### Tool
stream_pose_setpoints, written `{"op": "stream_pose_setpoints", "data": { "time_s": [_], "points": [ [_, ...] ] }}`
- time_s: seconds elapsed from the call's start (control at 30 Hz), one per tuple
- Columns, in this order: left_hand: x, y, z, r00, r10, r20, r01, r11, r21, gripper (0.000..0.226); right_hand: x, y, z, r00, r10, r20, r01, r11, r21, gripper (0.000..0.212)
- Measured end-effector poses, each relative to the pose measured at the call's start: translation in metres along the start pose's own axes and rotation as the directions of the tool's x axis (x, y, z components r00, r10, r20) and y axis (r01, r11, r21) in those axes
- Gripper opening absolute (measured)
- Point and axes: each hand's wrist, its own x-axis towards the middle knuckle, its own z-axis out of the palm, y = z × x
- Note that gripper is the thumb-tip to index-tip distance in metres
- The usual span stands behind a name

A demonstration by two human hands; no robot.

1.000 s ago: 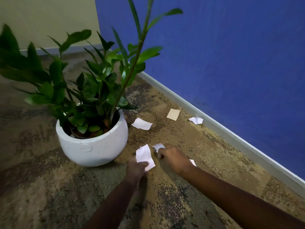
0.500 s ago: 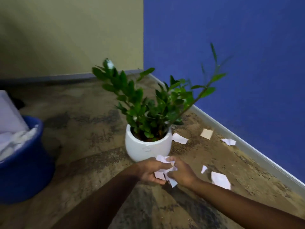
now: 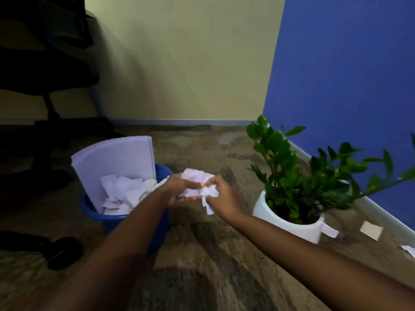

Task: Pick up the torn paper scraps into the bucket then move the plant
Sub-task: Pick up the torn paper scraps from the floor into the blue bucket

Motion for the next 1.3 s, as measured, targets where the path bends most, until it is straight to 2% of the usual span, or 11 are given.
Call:
{"op": "stream_pose_setpoints", "data": {
  "time_s": [0.1,0.2,0.3,0.37,0.5,0.6,0.73,0.93,1.07,1.2,1.3],
  "points": [
    [-0.001,0.007,-0.038,0.978,0.088,-0.192,-0.117,0.982,-0.145,0.036,0.024,-0.032,0.029,0.999,-0.048,-0.021,0.048,0.998,0.027,0.026],
    [0.008,0.006,-0.068,0.895,0.126,-0.427,-0.228,0.954,-0.195,0.028,0.047,-0.055,0.061,0.998,-0.056,0.021,0.056,0.998,0.016,0.033],
    [0.020,-0.007,-0.087,0.718,0.049,-0.694,-0.124,0.991,-0.058,0.033,0.066,-0.067,0.092,0.995,-0.032,0.095,0.035,0.999,-0.032,0.039],
    [0.022,-0.013,-0.089,0.616,0.035,-0.787,-0.024,0.999,0.026,0.039,0.073,-0.071,0.106,0.982,-0.023,0.185,0.033,0.998,-0.051,0.044],
    [0.020,-0.012,-0.077,0.551,0.143,-0.822,0.129,0.959,0.253,0.057,0.077,-0.067,0.114,0.955,-0.073,0.287,0.114,0.985,-0.126,0.047],
    [0.021,-0.013,-0.063,0.564,0.391,-0.727,0.158,0.813,0.560,0.069,0.074,-0.058,0.101,0.978,-0.118,0.172,0.142,0.980,-0.137,0.044],
    [0.016,-0.018,-0.029,0.616,0.670,-0.415,0.057,0.488,0.871,0.070,0.060,-0.033,0.059,0.986,-0.137,0.098,0.151,0.976,-0.156,0.034],
    [-0.005,-0.044,0.061,0.652,0.742,0.155,-0.327,0.091,0.941,0.060,0.023,0.025,-0.029,0.991,-0.121,0.054,0.132,0.938,-0.322,0.038],
    [-0.018,-0.062,0.125,0.643,0.662,0.385,-0.513,-0.001,0.859,0.061,-0.014,0.070,-0.092,0.995,-0.070,0.070,0.093,0.899,-0.428,0.033],
    [-0.032,-0.073,0.183,0.519,0.655,0.549,-0.692,-0.055,0.720,0.055,-0.053,0.111,-0.152,0.995,0.024,0.092,0.028,0.852,-0.523,0.029],
    [-0.038,-0.087,0.223,0.536,0.536,0.652,-0.763,-0.021,0.646,0.060,-0.079,0.144,-0.190,0.989,0.105,0.102,-0.019,0.787,-0.617,0.028]
  ]
}}
